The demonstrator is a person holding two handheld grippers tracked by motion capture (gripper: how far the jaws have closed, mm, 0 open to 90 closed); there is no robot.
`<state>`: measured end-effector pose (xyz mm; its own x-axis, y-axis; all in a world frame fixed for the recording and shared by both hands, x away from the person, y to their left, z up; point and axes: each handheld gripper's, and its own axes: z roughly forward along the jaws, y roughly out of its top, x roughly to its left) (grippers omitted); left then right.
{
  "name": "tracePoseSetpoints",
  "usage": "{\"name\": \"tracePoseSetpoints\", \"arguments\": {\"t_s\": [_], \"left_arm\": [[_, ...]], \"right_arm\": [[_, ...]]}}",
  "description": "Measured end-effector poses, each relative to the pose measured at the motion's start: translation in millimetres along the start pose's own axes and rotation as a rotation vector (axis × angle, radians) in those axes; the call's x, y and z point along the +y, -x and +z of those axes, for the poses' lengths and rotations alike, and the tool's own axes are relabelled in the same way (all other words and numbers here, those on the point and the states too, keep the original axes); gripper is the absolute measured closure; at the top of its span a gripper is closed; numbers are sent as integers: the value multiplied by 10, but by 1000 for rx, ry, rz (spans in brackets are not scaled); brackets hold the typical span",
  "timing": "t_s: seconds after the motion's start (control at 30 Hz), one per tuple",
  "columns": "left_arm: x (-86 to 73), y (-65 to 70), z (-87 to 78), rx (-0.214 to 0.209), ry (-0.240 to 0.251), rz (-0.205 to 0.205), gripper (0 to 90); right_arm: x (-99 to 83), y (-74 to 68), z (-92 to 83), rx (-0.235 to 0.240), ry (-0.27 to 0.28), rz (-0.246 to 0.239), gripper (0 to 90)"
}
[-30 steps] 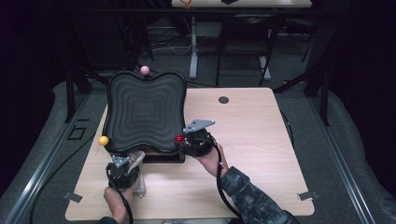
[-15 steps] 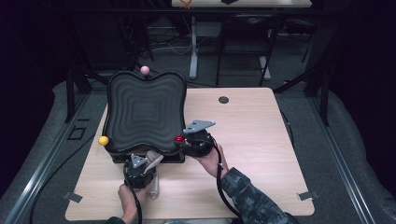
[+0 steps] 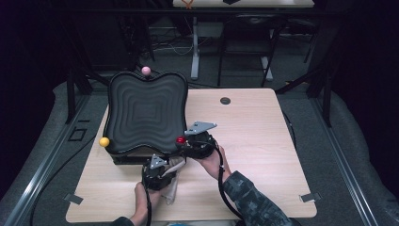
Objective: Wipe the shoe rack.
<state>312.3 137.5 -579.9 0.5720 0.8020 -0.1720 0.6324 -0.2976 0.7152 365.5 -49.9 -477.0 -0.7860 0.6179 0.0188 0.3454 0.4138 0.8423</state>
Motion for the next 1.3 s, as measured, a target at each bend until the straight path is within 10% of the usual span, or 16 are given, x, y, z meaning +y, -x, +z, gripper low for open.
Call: {"name": "tracePoseSetpoints", "arguments": {"t_s": [0.27, 0.47, 1.07, 1.3], "left_arm": [[-20, -45, -152, -65, -31, 7, 812], [29, -184, -550, 38, -26, 54, 813], [-185, -1150, -1290, 302, -42, -236, 816], [-220, -1423, -1451, 389, 45, -312, 814]], "right_arm": [[2, 2, 0, 0, -3, -5, 599], [1, 2, 0, -2, -2, -8, 599], [0, -4, 1, -7, -3, -11, 599], [0, -1, 2, -6, -2, -12, 599]]}}
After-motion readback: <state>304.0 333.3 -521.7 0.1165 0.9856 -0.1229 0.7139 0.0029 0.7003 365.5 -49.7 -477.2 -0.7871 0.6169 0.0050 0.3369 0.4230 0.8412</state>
